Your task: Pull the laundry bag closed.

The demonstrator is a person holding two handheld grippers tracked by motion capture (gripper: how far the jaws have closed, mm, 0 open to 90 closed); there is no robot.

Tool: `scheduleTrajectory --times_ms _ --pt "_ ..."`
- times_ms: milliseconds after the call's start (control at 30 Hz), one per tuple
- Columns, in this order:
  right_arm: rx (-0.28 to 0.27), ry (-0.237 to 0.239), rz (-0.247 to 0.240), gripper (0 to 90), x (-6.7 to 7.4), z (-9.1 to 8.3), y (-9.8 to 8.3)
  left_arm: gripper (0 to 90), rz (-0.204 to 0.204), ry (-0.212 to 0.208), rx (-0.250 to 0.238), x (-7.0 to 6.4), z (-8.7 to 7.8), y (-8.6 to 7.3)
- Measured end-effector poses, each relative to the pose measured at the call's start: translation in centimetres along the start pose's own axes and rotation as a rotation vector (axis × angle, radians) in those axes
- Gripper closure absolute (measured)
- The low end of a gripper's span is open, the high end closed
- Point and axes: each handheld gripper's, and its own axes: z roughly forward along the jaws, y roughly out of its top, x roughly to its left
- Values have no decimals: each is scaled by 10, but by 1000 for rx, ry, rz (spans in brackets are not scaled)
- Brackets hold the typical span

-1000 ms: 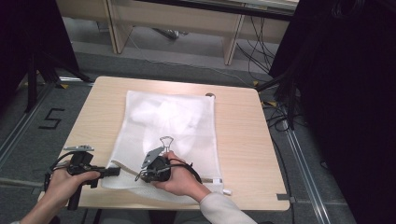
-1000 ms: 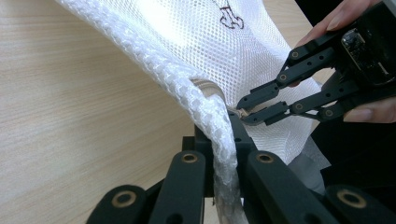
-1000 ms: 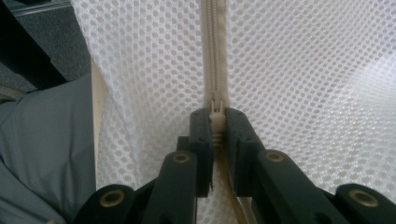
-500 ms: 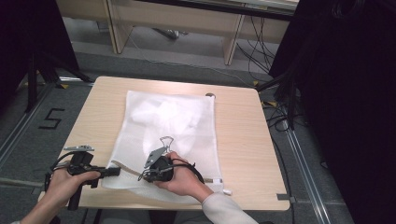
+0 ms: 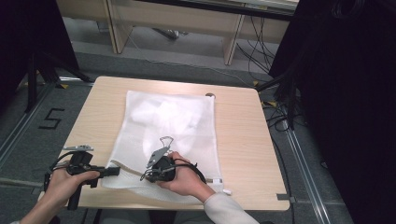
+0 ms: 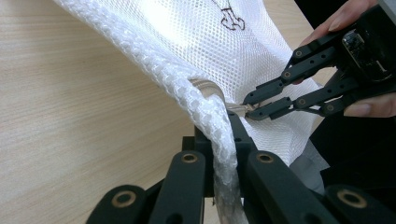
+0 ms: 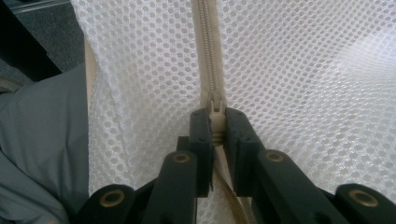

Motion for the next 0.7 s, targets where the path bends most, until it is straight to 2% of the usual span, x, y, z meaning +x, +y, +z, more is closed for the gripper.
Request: scheduleTrajectory --times_ms 33,100,133,167,233,300,367,567,600,700 --pt "-1 -4 -18 829 -1 0 0 867 1 0 1 0 0 0" --pt "-2 -6 -18 829 -1 -1 0 867 1 2 0 0 0 0" --pt "3 5 19 829 1 -1 0 867 1 10 -3 -1 0 0" --pt "8 2 12 829 0 -1 -1 867 -2 -2 1 0 -1 0" --pt "6 5 8 829 -1 -1 -2 867 0 1 2 0 0 0" --pt "8 3 27 829 0 -2 -3 866 0 1 1 0 0 0" --pt "9 3 26 828 0 -2 -3 866 -1 13 -6 -1 0 0" --pt "17 2 9 829 -2 -3 -5 867 -7 3 -5 1 -1 0" --pt "25 2 40 829 -1 -4 -6 866 1 1 3 1 -1 0" --pt "16 3 16 829 -4 -4 -8 866 -6 3 -4 0 0 0"
